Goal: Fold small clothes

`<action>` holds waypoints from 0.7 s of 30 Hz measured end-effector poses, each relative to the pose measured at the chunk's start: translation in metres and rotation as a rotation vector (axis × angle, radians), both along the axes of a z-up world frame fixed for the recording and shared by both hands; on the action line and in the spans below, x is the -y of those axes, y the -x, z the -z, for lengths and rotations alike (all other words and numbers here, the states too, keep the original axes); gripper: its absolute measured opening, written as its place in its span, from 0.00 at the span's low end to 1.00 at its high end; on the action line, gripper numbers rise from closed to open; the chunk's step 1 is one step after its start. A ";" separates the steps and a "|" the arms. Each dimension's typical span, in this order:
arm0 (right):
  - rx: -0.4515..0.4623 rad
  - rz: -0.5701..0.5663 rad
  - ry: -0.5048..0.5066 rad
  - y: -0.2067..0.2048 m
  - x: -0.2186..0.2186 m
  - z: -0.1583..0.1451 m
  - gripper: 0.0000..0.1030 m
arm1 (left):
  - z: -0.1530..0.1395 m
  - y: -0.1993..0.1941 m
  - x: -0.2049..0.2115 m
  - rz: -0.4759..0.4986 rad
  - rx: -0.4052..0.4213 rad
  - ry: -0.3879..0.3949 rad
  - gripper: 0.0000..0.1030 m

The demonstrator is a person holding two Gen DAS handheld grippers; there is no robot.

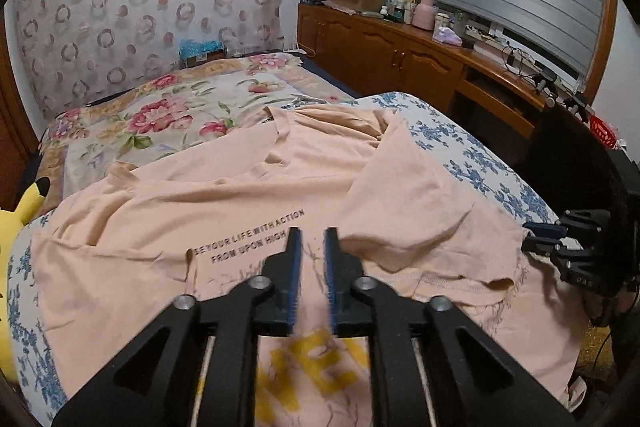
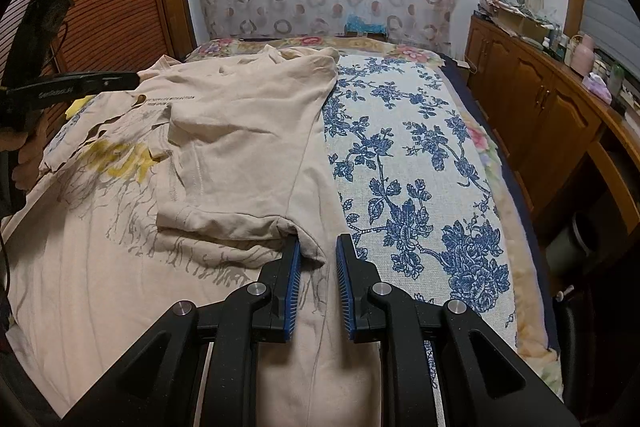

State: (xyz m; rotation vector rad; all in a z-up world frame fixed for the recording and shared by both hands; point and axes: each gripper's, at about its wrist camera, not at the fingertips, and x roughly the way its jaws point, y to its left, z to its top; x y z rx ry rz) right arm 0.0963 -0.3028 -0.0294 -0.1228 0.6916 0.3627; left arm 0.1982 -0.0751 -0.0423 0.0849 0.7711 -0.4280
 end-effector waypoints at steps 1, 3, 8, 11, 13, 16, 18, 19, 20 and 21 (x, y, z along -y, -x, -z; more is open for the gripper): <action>0.000 0.000 -0.002 0.000 0.000 0.000 0.18 | 0.000 0.002 -0.001 0.001 0.001 -0.001 0.27; -0.001 0.000 -0.007 -0.001 0.001 0.000 0.18 | -0.003 0.009 -0.008 -0.001 0.018 0.010 0.40; -0.003 -0.004 0.004 -0.001 -0.001 0.001 0.18 | -0.011 0.019 -0.031 -0.039 0.044 0.034 0.64; -0.009 -0.005 0.009 -0.004 -0.001 -0.002 0.18 | -0.015 0.022 -0.050 -0.076 0.061 0.042 0.74; 0.009 -0.008 0.013 -0.007 -0.002 -0.009 0.18 | -0.016 0.019 -0.063 -0.097 0.049 0.037 0.75; 0.022 -0.048 0.015 -0.019 -0.008 -0.023 0.22 | -0.015 0.014 -0.083 -0.131 0.052 0.010 0.76; 0.028 -0.064 0.028 -0.032 -0.014 -0.029 0.28 | -0.013 0.008 -0.098 -0.157 0.046 0.000 0.76; 0.020 -0.076 0.034 -0.041 -0.018 -0.031 0.30 | -0.011 0.006 -0.105 -0.172 0.042 0.003 0.76; 0.012 -0.087 0.038 -0.048 -0.021 -0.033 0.30 | -0.009 0.003 -0.112 -0.186 0.036 0.006 0.76; 0.012 -0.098 0.041 -0.055 -0.024 -0.035 0.31 | -0.006 -0.001 -0.122 -0.206 0.024 0.006 0.76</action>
